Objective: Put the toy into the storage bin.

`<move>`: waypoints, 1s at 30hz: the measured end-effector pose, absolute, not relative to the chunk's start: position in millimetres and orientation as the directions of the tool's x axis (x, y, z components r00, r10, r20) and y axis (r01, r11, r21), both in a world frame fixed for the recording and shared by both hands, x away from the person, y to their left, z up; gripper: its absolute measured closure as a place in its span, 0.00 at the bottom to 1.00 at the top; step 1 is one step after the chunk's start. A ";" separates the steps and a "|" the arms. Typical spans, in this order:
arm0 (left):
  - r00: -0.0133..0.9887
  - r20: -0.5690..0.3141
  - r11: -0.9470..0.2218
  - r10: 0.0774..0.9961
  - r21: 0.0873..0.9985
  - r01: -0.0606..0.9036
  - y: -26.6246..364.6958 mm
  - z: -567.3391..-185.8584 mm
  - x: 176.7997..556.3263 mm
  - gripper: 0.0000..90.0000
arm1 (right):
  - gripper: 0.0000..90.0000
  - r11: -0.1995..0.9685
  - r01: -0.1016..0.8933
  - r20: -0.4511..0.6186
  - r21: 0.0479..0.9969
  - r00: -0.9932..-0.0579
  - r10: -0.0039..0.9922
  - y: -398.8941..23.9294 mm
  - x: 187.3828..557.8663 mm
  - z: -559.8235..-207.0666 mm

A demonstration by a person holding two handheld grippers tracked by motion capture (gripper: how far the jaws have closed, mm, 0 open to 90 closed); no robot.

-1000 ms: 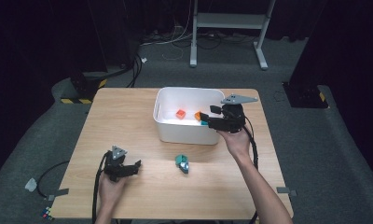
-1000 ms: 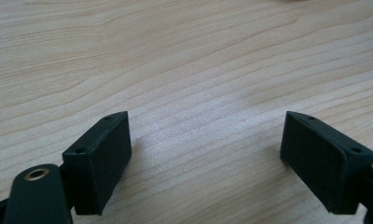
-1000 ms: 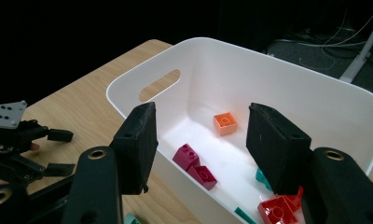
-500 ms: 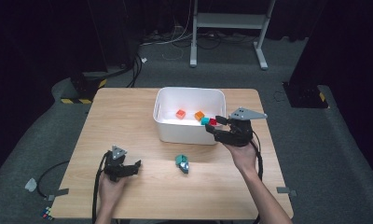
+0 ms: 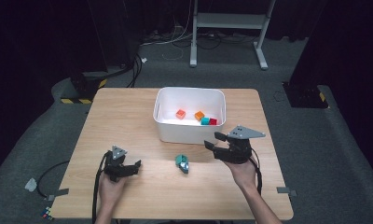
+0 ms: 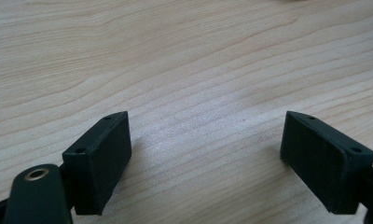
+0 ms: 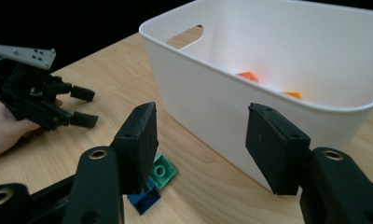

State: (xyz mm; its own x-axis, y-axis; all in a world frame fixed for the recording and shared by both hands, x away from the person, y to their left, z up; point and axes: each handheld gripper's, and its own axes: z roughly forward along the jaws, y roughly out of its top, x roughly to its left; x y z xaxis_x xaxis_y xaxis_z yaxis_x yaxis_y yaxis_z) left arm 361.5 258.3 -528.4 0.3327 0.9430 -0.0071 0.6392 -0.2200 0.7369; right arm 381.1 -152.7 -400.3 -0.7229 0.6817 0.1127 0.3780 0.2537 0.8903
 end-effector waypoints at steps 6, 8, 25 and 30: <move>0.333 -0.007 -0.220 0.943 0.737 0.639 258.3 -528.5 361.5 0.18 | 0.48 0.268 0.393 0.119 0.880 -0.728 0.675 -146.7 374.2 -420.2; 0.333 -0.007 -0.220 0.943 0.737 0.639 258.3 -528.4 361.5 0.18 | 0.48 0.271 0.400 0.125 0.876 -0.729 0.673 -145.8 372.7 -427.1; 0.332 -0.007 -0.220 0.943 0.737 0.639 258.3 -528.4 361.5 0.18 | 0.47 0.273 0.450 0.167 0.851 -0.722 0.671 -133.5 367.8 -463.9; 0.333 -0.007 -0.220 0.943 0.737 0.639 258.3 -528.4 361.5 0.18 | 0.47 0.292 0.470 0.171 0.833 -0.721 0.672 -128.2 368.2 -475.3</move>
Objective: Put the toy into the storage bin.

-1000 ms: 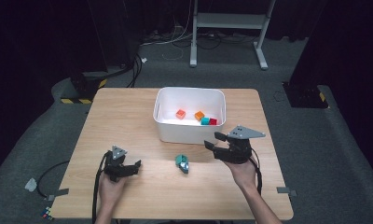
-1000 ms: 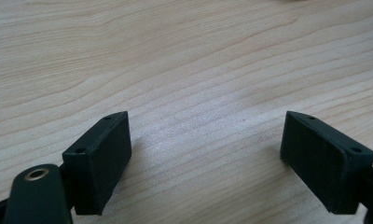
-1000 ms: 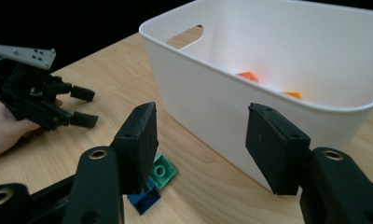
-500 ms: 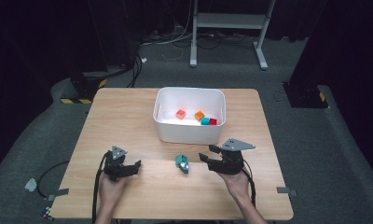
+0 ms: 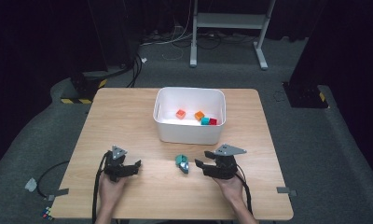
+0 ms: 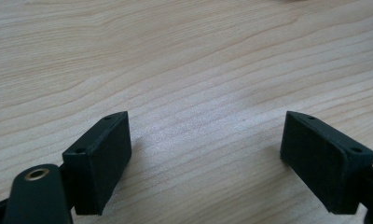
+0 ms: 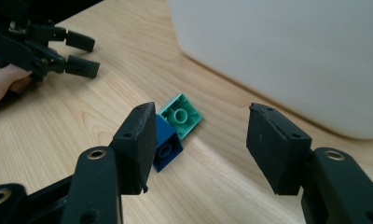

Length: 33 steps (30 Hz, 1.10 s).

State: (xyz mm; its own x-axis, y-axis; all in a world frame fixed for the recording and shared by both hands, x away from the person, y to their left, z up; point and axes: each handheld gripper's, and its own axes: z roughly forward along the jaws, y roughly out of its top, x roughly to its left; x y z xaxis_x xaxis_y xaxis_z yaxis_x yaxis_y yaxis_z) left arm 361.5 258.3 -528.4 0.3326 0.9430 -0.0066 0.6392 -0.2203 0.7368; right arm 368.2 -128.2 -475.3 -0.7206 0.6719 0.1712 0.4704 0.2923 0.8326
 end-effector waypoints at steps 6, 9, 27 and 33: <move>0.332 -0.007 -0.220 0.943 0.737 0.639 258.3 -528.4 361.5 0.18 | 0.47 0.320 0.491 0.176 0.810 -0.725 0.666 -117.5 367.9 -490.1; 0.332 -0.007 -0.220 0.943 0.737 0.639 258.3 -528.5 361.5 0.18 | 0.47 0.338 0.493 0.170 0.802 -0.730 0.662 -112.8 367.9 -494.9; 0.332 -0.007 -0.220 0.943 0.737 0.639 258.3 -528.4 361.5 0.18 | 0.47 0.410 0.490 0.155 0.769 -0.766 0.624 -86.7 367.0 -513.2; 0.332 -0.006 -0.220 0.943 0.737 0.639 258.3 -528.4 361.5 0.18 | 0.48 0.434 0.477 0.136 0.765 -0.778 0.614 -78.0 370.1 -515.0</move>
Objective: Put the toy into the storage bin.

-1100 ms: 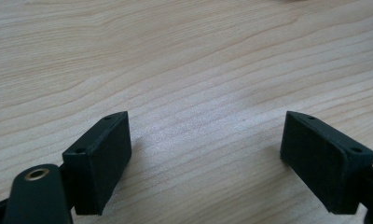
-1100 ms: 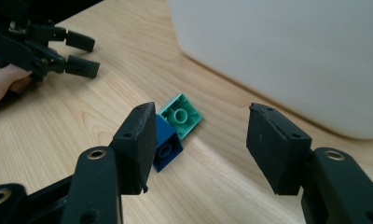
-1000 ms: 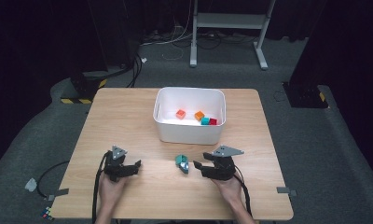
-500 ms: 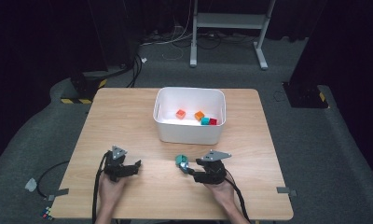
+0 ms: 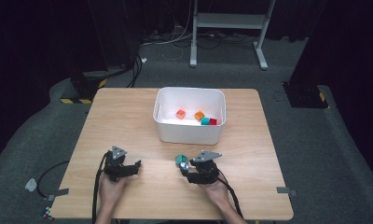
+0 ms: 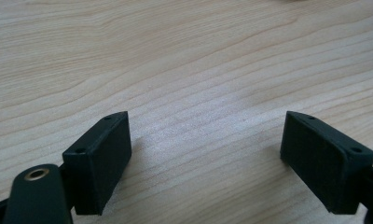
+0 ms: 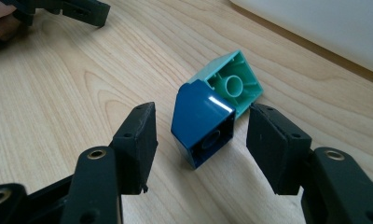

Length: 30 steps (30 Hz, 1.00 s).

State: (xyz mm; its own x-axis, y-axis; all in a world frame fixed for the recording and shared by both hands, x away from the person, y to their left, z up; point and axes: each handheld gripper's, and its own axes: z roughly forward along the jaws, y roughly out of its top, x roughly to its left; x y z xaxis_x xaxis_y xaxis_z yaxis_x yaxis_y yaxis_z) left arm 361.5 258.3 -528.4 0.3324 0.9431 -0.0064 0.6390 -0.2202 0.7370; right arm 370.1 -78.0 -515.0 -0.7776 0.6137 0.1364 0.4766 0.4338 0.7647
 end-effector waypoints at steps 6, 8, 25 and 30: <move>0.332 -0.007 -0.220 0.943 0.737 0.639 258.3 -528.4 361.5 0.18 | 0.53 0.445 0.470 0.117 0.762 -0.776 0.620 -71.5 372.2 -516.4; 0.332 -0.007 -0.220 0.943 0.737 0.639 258.3 -528.4 361.5 0.18 | 0.55 0.462 0.462 0.097 0.757 -0.779 0.619 -69.6 372.4 -517.5; 0.333 -0.007 -0.220 0.943 0.737 0.639 258.3 -528.4 361.5 0.18 | 0.65 0.488 0.457 0.071 0.744 -0.780 0.622 -69.4 372.6 -517.8; 0.333 -0.008 -0.220 0.943 0.737 0.639 258.3 -528.4 361.5 0.18 | 0.66 0.492 0.454 0.068 0.743 -0.782 0.619 -69.4 372.6 -517.7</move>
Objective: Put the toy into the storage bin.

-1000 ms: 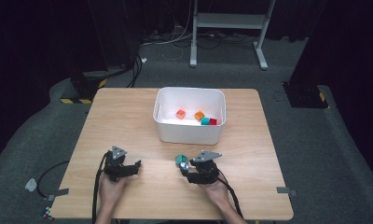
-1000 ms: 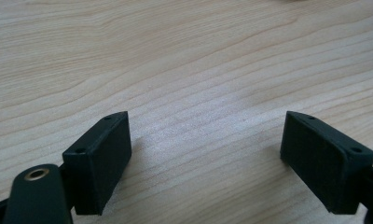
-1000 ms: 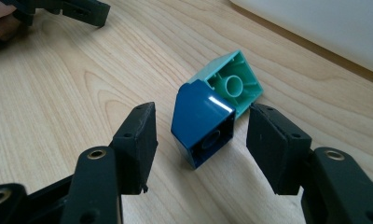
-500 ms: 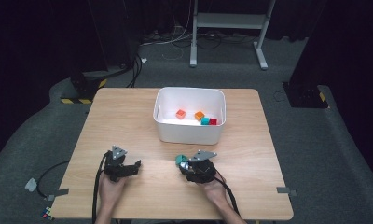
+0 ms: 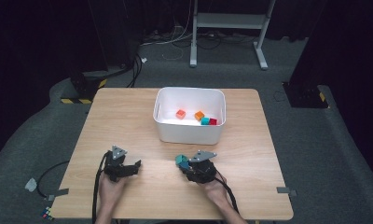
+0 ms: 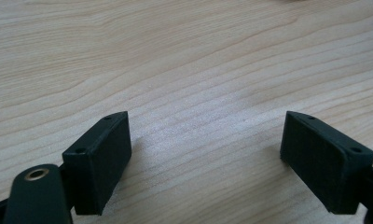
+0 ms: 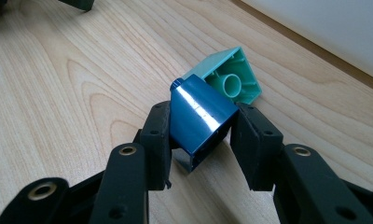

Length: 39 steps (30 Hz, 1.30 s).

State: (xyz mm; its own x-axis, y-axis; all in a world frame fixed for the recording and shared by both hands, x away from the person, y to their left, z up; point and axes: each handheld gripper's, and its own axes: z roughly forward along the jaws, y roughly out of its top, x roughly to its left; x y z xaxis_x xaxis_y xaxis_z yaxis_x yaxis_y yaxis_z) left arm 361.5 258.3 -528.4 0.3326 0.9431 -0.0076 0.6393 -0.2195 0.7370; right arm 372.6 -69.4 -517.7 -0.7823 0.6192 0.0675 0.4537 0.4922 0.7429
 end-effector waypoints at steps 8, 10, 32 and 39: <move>0.333 -0.007 -0.220 0.943 0.737 0.639 258.4 -528.4 361.5 0.18 | 0.66 0.493 0.452 0.066 0.743 -0.783 0.618 -69.6 371.7 -517.4; 0.332 -0.008 -0.219 0.943 0.737 0.639 258.4 -528.4 361.5 0.18 | 0.66 0.497 0.447 0.060 0.743 -0.785 0.616 -70.0 371.7 -517.1; 0.333 -0.007 -0.220 0.943 0.737 0.639 258.4 -528.4 361.5 0.18 | 0.66 0.462 0.470 0.097 0.752 -0.772 0.628 -88.4 370.3 -507.6; 0.333 -0.008 -0.220 0.943 0.737 0.639 258.4 -528.4 361.5 0.18 | 0.66 0.449 0.475 0.107 0.757 -0.768 0.632 -94.0 370.2 -504.1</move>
State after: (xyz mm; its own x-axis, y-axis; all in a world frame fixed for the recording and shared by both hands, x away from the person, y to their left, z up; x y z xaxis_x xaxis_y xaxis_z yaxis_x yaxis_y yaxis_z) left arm 361.5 258.4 -528.4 0.3326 0.9430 -0.0076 0.6395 -0.2196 0.7368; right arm 370.2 -94.0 -504.1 -0.7676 0.6320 0.1067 0.4747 0.4488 0.7572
